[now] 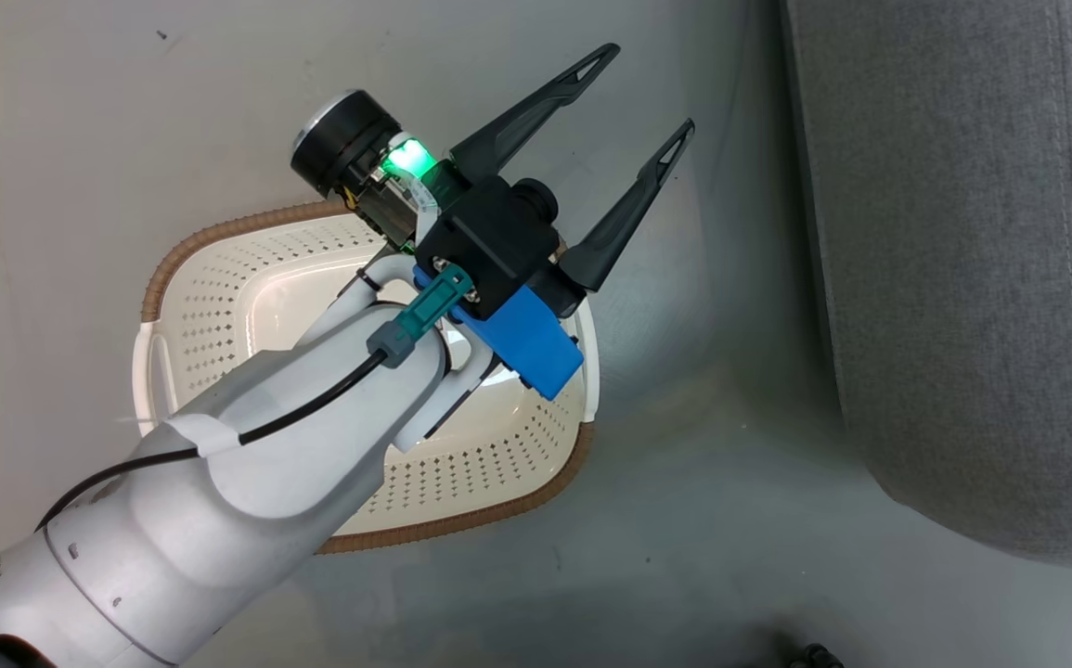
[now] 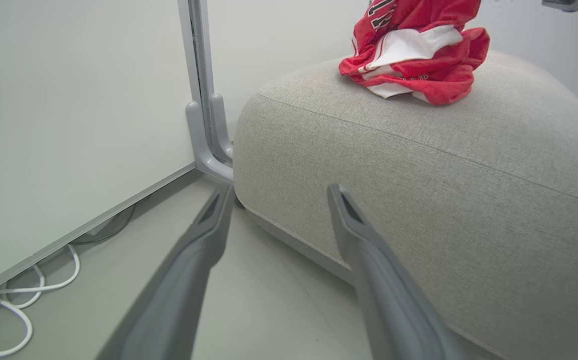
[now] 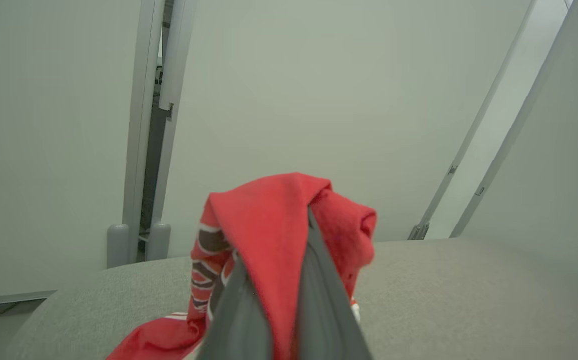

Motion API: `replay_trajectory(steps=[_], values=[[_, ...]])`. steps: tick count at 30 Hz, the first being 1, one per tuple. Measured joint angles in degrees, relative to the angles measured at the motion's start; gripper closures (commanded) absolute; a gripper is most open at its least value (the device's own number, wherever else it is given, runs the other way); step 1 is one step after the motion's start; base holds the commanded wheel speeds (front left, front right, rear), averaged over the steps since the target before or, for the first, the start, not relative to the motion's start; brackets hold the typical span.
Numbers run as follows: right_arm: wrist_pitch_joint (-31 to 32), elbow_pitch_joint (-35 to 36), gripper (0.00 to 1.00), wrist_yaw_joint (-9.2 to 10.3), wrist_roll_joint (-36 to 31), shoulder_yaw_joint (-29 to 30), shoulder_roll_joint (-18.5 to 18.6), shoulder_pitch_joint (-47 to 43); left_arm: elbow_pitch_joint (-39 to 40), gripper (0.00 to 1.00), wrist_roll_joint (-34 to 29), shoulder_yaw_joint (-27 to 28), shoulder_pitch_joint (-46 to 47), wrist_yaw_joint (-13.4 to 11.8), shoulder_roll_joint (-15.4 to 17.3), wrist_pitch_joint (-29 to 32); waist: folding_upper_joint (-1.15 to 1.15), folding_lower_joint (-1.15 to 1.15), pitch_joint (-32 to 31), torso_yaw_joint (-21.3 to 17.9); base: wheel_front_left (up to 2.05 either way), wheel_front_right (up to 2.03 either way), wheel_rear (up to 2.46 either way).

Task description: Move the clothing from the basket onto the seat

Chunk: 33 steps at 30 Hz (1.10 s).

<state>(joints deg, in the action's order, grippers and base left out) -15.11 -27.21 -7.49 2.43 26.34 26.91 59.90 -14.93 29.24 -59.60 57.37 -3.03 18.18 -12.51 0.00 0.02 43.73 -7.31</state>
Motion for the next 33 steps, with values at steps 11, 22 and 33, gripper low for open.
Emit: replay_trajectory(steps=[11,22,33], values=[[0.0,-3.8,0.37,0.0,-0.9,4.3,-6.4,-8.9,-1.2,0.0,0.1,0.2,0.1,0.0,-0.9,-1.2,0.0,-0.01,-1.5,1.5,0.0,0.0,0.0],[0.0,3.0,0.0,0.0,-1.2,3.6,-10.7,-22.2,-2.9,0.0,1.5,2.6,-5.5,-0.2,-2.8,-2.4,0.0,-0.02,-8.9,1.8,0.0,0.0,0.0],[0.0,15.0,0.0,0.0,-1.3,-7.4,-15.3,-37.3,-0.6,0.0,1.3,16.2,-22.4,-0.9,-3.2,-2.5,0.0,-0.03,-22.9,2.7,0.0,0.0,0.0]])
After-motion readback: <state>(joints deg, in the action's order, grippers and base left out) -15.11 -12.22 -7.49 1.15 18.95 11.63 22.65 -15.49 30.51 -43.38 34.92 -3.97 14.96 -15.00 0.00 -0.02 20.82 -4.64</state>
